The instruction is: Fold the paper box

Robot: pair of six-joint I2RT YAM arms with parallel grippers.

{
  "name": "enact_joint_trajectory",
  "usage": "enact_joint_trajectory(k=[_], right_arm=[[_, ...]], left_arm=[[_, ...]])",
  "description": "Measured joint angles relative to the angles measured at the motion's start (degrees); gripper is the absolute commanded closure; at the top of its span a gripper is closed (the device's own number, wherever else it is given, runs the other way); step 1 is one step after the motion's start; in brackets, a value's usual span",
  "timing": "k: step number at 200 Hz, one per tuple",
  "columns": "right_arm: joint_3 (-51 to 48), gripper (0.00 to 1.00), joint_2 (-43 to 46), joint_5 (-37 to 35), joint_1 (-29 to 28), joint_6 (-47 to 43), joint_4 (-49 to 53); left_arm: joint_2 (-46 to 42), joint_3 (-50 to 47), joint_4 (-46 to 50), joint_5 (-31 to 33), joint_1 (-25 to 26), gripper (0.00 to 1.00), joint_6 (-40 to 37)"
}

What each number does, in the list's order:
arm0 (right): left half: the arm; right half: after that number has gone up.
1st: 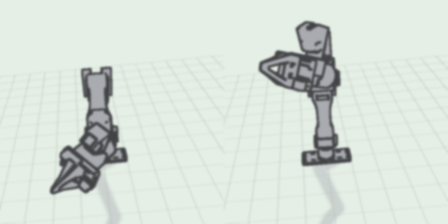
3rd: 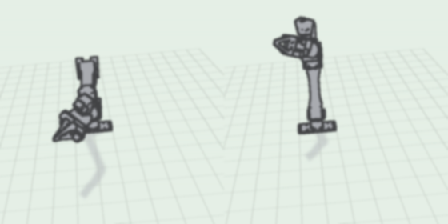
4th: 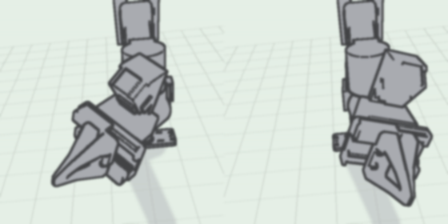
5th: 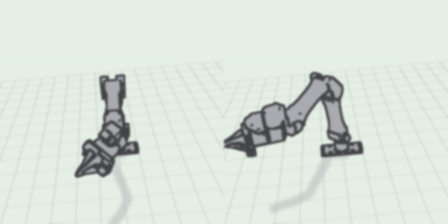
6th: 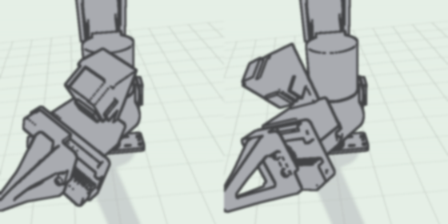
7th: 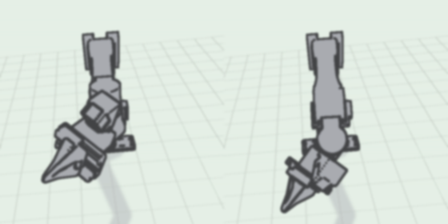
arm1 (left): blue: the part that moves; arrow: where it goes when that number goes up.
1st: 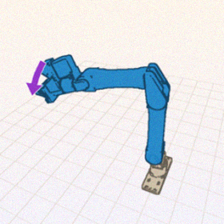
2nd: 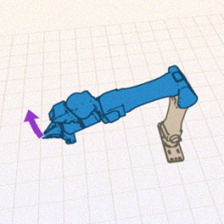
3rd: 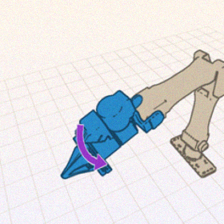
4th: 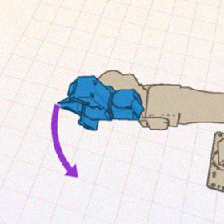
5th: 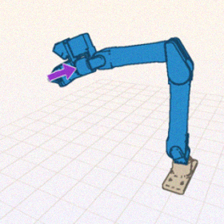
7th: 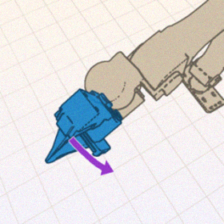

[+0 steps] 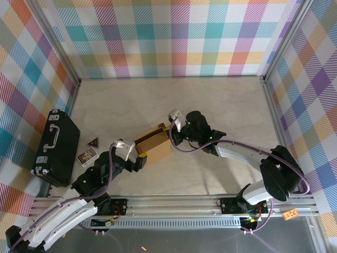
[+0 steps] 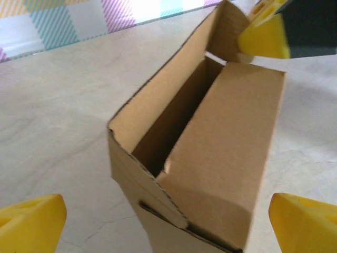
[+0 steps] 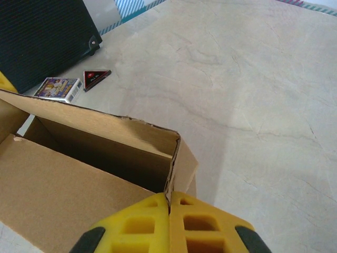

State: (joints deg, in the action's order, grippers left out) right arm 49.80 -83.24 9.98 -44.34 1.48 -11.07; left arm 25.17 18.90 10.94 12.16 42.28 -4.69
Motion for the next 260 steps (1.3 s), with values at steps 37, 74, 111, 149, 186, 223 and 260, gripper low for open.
enact_joint_trajectory(k=[37, 74, 111, 149, 186, 223, 260], right_arm=[[-0.2, 0.94, 0.2, 0.0, 0.0, -0.5, 0.0], [-0.2, 0.94, 0.2, 0.0, 0.0, -0.7, 0.0], [-0.2, 0.94, 0.2, 0.0, 0.0, -1.1, 0.0], [-0.6, 0.94, 0.8, 0.0, 0.0, -1.9, 0.1], [-0.6, 0.94, 1.0, -0.5, 0.1, -2.2, 0.5], [-0.7, 0.93, 1.5, -1.8, 0.6, -2.4, 1.2], [-1.0, 0.93, 2.1, -2.1, 1.3, -2.5, 1.7]], left_arm=[[10.2, 0.2, -2.6, -0.5, -0.4, 0.01, -3.1], [11.2, 0.2, -5.4, -2.7, -1.0, 0.0, -5.0], [11.6, 0.0, -10.2, -5.2, -4.2, 0.01, -6.4], [15.2, -0.1, -14.7, -9.7, -6.6, 0.05, -8.0], [16.3, -0.8, -17.3, -12.7, -7.0, 0.16, -9.3], [16.4, -0.8, -17.7, -15.4, -7.2, 0.29, -10.2], [17.0, -0.8, -18.6, -17.7, -6.4, 0.33, -10.6]])
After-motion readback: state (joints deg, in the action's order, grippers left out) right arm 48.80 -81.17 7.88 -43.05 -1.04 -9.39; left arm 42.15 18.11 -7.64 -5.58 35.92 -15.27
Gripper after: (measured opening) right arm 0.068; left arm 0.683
